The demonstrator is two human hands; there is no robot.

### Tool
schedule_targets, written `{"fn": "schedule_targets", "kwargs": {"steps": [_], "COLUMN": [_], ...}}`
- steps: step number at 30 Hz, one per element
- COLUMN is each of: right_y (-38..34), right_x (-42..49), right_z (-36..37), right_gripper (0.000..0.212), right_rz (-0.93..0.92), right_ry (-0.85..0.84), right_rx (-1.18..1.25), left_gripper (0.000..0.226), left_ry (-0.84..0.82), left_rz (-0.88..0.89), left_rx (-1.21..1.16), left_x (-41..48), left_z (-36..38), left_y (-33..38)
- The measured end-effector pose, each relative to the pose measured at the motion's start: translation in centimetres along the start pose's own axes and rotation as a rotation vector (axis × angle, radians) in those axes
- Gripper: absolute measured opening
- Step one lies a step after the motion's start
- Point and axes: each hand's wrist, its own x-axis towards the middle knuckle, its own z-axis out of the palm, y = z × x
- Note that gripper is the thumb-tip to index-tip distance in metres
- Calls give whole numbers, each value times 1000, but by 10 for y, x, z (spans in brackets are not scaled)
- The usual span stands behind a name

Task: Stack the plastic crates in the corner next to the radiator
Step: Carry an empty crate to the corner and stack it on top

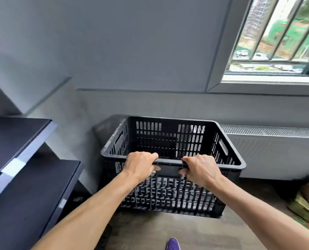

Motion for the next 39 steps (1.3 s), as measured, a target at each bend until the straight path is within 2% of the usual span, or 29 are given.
{"fn": "schedule_targets", "kwargs": {"steps": [7, 16, 34, 39], "right_y": [13, 6, -41, -44], "right_x": [72, 133, 245, 260], "right_z": [21, 47, 98, 121], "right_gripper": [36, 35, 28, 29], "right_rz": [-119, -214, -44, -39], "right_ry": [41, 83, 83, 53], "right_rx": [0, 30, -26, -57], "left_gripper": [18, 27, 31, 31], "left_ry": [-11, 45, 103, 39], "left_rz": [-123, -201, 12, 35], "left_rx": [38, 59, 1, -21], "left_x": [37, 58, 144, 152], "left_z": [14, 35, 109, 132], "left_y": [-27, -63, -193, -208]}}
